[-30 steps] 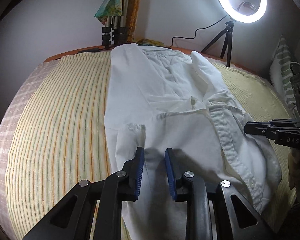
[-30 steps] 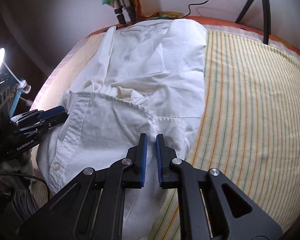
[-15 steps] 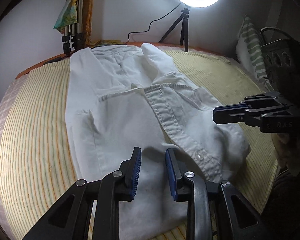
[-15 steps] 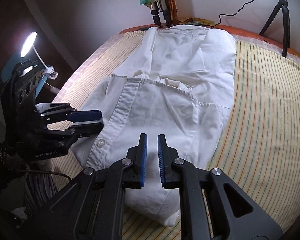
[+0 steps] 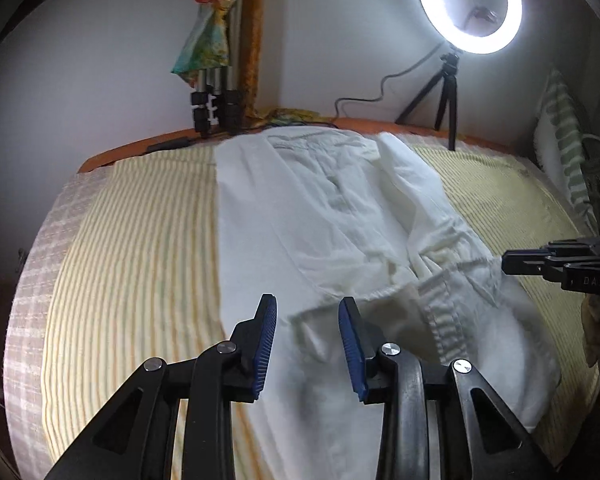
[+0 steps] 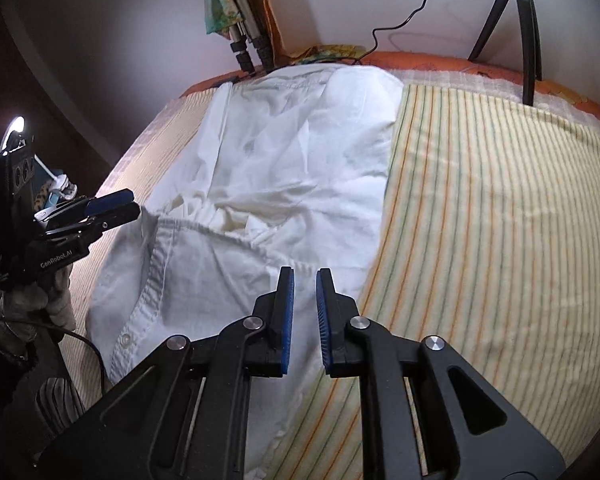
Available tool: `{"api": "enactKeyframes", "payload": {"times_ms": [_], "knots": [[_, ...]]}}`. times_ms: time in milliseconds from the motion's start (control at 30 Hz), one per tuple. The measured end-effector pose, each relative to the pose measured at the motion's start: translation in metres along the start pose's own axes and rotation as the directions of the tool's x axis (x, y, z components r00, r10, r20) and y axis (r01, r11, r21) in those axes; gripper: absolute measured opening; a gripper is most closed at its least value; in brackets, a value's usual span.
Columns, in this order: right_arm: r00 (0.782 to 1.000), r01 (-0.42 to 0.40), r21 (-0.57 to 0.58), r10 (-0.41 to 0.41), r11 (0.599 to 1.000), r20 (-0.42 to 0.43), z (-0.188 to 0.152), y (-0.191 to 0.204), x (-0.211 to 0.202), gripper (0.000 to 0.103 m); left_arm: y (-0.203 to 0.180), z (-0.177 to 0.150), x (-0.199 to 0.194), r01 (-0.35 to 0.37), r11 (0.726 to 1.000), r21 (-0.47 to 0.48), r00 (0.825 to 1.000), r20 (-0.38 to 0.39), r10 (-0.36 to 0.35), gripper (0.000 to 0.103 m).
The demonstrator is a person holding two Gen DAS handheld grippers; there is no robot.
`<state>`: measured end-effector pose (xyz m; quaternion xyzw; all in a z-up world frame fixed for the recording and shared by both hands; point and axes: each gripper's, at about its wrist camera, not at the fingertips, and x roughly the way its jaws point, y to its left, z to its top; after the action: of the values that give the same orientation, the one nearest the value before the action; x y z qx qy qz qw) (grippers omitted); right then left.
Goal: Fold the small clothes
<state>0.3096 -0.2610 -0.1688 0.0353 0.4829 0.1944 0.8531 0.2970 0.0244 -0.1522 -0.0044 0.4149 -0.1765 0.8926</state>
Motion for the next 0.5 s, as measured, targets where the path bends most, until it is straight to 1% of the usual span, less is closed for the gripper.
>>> {"api": "enactKeyframes", "payload": {"times_ms": [100, 167, 200, 267, 367, 500], "knots": [[0.999, -0.02, 0.015, 0.019, 1.0, 0.039, 0.019, -0.012, -0.004, 0.015, 0.022, 0.017, -0.003, 0.01, 0.999, -0.049, 1.0, 0.027, -0.008, 0.033], [0.998, -0.03, 0.008, 0.029, 1.0, 0.047, 0.033, -0.015, 0.0, 0.015, 0.027, 0.028, 0.001, 0.018, 0.999, -0.042, 0.999, 0.029, -0.016, 0.033], [0.998, -0.041, -0.001, 0.041, 0.999, 0.042, 0.039, -0.014, 0.005, 0.015, 0.027, 0.032, 0.006, 0.014, 0.999, -0.029, 1.0, 0.026, -0.013, 0.033], [0.997, -0.071, -0.014, 0.071, 0.997, 0.011, 0.05, -0.011, 0.019, 0.015, 0.026, 0.038, 0.02, 0.031, 0.999, -0.012, 1.0, 0.001, -0.031, 0.034], [0.999, -0.046, -0.037, 0.045, 0.998, -0.024, 0.061, -0.009, 0.046, 0.015, 0.026, 0.045, 0.049, 0.034, 0.999, -0.01, 0.998, -0.049, -0.035, 0.034], [0.999, -0.011, -0.019, 0.01, 1.0, -0.048, 0.078, -0.023, 0.076, 0.015, 0.033, 0.055, 0.086, -0.003, 1.0, -0.006, 0.997, -0.08, 0.003, 0.034]]}}
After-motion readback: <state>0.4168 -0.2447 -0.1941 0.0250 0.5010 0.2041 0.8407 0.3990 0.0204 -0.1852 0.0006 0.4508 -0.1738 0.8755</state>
